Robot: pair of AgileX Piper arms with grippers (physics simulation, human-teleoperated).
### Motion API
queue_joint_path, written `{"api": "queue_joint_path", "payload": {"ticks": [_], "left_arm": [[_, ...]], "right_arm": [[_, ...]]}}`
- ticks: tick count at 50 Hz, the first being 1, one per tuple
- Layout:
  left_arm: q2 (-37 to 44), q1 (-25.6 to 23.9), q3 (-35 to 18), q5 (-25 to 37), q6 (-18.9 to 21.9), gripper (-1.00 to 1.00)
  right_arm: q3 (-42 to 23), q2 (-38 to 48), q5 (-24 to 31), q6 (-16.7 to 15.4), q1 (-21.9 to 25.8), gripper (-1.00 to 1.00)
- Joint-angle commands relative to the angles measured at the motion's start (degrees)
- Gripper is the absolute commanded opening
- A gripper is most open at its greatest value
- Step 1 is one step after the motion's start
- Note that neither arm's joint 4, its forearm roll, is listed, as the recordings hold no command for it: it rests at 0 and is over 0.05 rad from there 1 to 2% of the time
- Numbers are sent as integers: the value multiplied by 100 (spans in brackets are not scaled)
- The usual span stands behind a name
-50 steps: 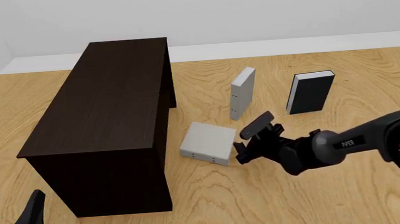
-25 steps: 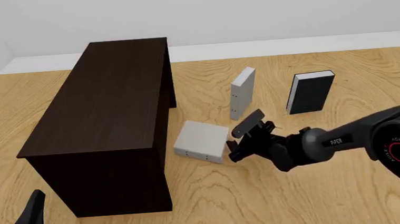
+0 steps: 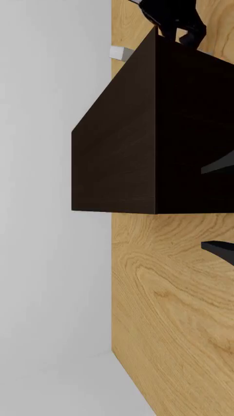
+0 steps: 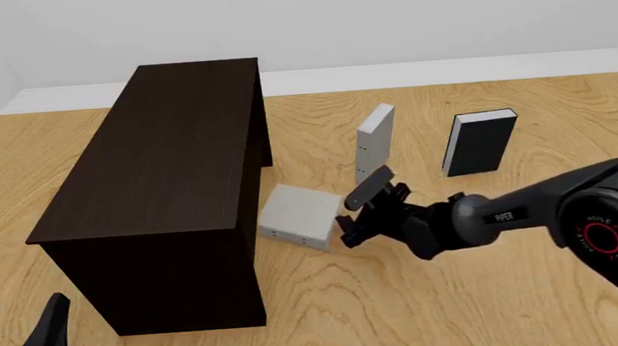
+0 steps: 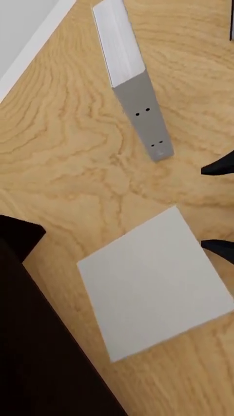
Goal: Pick up the book on the right and place it under the cabinet shelf.
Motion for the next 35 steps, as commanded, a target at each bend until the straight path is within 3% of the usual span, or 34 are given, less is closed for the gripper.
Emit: {"api": "queue_joint_path", "payload": {"ticks": [1, 35], "left_arm": [[0, 0, 0, 0, 0, 100], [0, 0, 0, 0, 0, 100]], "right_arm": [[-204, 84, 83, 127, 152, 100], [-966, 479, 460, 166, 601, 100]]}}
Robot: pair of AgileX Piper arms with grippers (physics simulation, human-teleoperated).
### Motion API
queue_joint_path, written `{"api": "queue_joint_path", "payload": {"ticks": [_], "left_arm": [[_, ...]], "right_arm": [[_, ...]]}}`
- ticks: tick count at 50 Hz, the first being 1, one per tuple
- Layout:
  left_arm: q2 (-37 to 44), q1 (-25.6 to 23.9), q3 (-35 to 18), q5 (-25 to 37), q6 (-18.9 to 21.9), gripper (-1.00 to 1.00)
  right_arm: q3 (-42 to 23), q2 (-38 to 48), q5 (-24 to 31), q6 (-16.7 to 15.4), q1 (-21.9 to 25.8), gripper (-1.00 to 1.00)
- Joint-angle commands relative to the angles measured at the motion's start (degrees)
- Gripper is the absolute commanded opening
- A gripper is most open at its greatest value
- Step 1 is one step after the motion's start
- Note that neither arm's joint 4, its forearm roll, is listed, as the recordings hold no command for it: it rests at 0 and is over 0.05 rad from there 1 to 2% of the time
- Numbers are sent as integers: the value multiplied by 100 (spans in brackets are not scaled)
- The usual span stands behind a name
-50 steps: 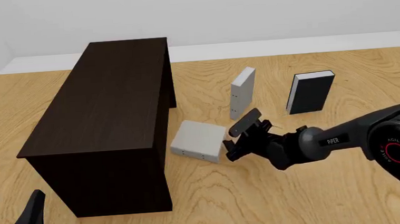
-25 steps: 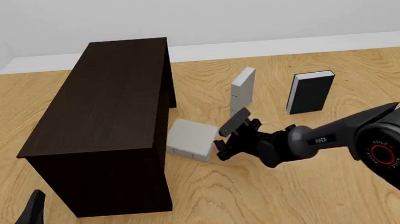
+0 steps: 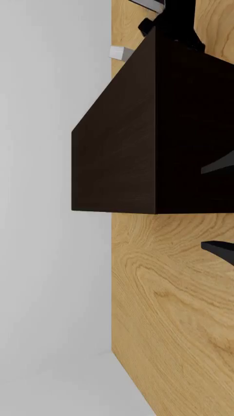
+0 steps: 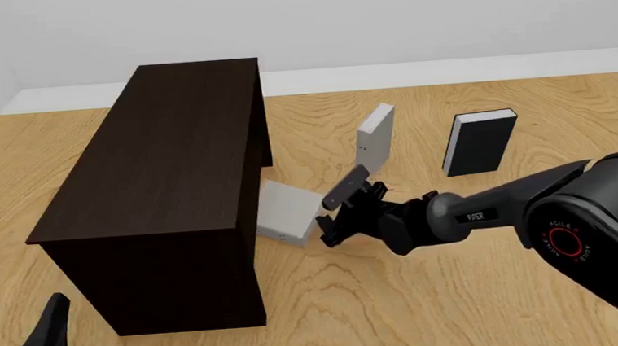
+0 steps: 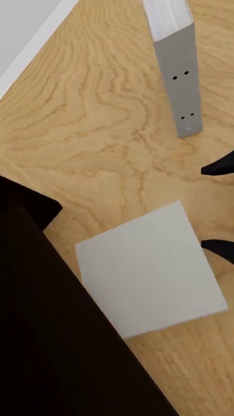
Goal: Pick up the book on the right and place it under the cabinet shelf.
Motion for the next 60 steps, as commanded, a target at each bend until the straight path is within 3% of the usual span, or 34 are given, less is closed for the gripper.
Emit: {"api": "queue_joint_path", "payload": {"ticks": [1, 60], "left_arm": [[0, 0, 0, 0, 0, 100], [0, 0, 0, 0, 0, 100]], "right_arm": [[-300, 71, 166, 243, 270, 100], [-1109, 517, 429, 249, 531, 100]]}}
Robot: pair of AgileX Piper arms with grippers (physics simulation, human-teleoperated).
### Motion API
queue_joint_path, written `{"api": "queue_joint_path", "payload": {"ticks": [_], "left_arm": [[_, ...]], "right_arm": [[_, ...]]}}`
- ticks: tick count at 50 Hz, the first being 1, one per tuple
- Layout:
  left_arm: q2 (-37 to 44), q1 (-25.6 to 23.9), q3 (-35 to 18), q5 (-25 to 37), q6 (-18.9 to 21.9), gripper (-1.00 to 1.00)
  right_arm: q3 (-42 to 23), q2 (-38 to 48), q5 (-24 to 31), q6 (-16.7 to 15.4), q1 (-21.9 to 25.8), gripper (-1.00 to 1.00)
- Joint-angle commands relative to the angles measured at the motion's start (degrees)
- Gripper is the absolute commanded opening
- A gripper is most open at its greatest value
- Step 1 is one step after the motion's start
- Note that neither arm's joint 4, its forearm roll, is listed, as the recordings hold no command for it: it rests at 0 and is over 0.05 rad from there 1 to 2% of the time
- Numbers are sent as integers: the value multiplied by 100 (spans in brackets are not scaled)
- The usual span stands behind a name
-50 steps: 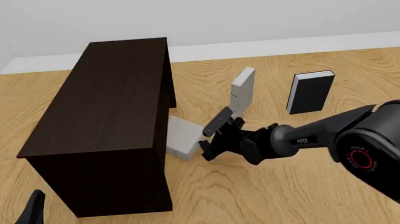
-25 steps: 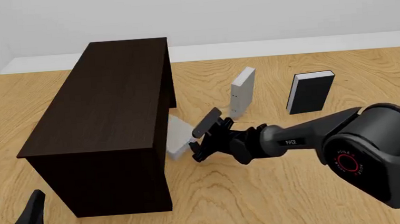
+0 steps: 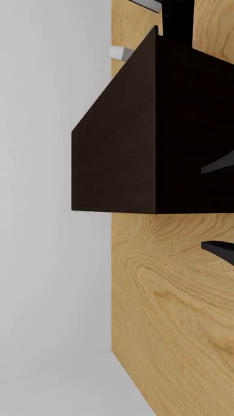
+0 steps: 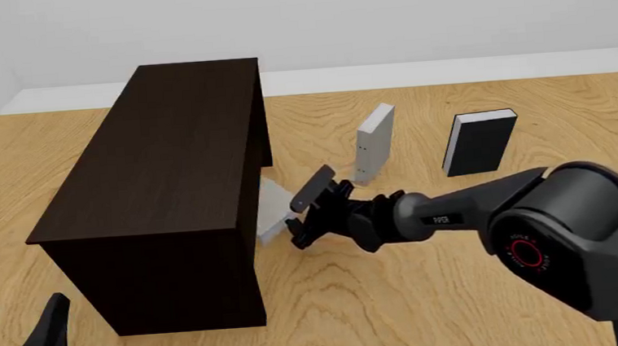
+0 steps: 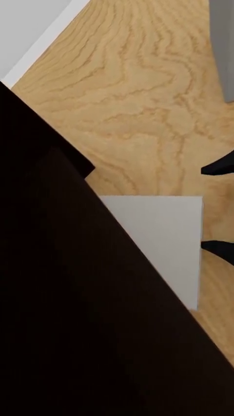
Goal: Pick up the book on the right and place it under the cabinet shelf.
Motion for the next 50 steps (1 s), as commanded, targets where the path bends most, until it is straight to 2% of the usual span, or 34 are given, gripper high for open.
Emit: {"api": "queue_joint_path", "payload": {"ticks": [1, 50], "left_arm": [[0, 0, 0, 0, 0, 100], [0, 0, 0, 0, 0, 100]], "right_arm": [[-218, 67, 22, 37, 59, 100], [-785, 361, 315, 19, 316, 100]]}}
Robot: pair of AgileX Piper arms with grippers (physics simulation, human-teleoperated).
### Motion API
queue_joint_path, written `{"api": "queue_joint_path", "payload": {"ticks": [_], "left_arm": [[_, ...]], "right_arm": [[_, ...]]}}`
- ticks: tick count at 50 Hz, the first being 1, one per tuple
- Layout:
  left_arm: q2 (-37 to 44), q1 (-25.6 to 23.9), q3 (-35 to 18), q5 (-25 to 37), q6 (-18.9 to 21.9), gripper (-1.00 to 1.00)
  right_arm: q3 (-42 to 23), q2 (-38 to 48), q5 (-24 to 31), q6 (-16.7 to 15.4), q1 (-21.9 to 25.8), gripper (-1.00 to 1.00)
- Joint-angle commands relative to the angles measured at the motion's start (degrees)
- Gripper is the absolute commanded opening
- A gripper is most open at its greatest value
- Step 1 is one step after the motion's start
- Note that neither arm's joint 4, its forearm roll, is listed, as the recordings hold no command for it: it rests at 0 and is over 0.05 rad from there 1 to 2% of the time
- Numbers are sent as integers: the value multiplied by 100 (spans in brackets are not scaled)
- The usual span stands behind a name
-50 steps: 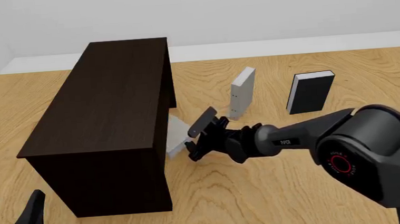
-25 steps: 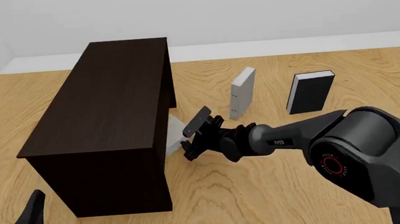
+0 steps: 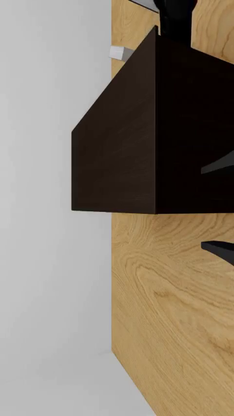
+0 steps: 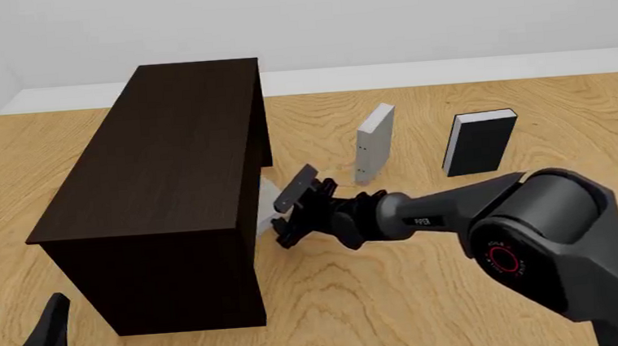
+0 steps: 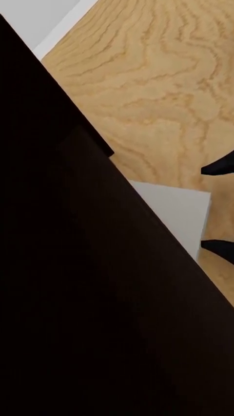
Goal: Pick up the book on the right and place it under the cabinet shelf.
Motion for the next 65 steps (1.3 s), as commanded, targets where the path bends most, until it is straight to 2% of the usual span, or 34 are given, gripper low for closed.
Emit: {"api": "queue_joint_path", "payload": {"ticks": [1, 20, 33, 65], "left_arm": [[0, 0, 0, 0, 0, 100], [0, 0, 0, 0, 0, 100], [0, 0, 0, 0, 0, 100], [0, 0, 0, 0, 0, 100]], "right_arm": [[-162, 28, 43, 100, 93, 100], [591, -704, -202, -60, -215, 100], [1067, -1206, -268, 9, -284, 100], [2074, -3140, -212, 72, -477, 100]]}}
